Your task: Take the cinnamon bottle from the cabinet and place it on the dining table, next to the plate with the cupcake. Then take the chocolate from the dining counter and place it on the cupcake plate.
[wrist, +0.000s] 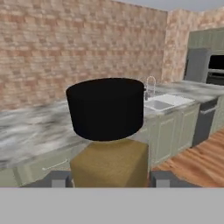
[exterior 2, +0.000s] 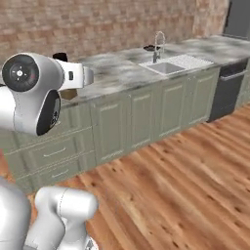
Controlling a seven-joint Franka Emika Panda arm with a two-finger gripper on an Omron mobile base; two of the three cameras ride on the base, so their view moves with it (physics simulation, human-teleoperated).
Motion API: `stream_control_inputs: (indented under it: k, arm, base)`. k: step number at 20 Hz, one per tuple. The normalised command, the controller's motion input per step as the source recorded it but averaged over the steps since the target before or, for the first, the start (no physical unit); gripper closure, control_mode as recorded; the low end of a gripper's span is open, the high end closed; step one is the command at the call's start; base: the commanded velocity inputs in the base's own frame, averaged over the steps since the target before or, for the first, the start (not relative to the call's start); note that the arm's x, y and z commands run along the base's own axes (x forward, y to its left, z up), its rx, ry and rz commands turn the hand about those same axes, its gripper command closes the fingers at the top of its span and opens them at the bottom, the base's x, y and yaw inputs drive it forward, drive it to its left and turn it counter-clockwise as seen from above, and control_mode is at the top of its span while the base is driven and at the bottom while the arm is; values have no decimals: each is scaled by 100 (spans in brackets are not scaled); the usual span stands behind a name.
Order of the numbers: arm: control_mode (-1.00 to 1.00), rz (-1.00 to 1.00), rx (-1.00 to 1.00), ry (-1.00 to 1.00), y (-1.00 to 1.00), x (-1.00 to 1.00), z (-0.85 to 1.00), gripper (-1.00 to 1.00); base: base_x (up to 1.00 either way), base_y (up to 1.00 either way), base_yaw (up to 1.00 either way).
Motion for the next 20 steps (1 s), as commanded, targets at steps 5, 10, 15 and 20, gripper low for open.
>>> stream_control_inputs:
  k: [5, 10, 15, 20]
  arm:
    - [100, 0, 0, 0, 0, 0, 0, 100]
    - [100, 0, 0, 0, 0, 0, 0, 100]
    - [100, 0, 0, 0, 0, 0, 0, 100]
    - [100, 0, 0, 0, 0, 0, 0, 100]
  base:
    - [26, 59, 75]
    - [41, 59, 72]
    - [72, 66, 54]
    - [97, 71, 18]
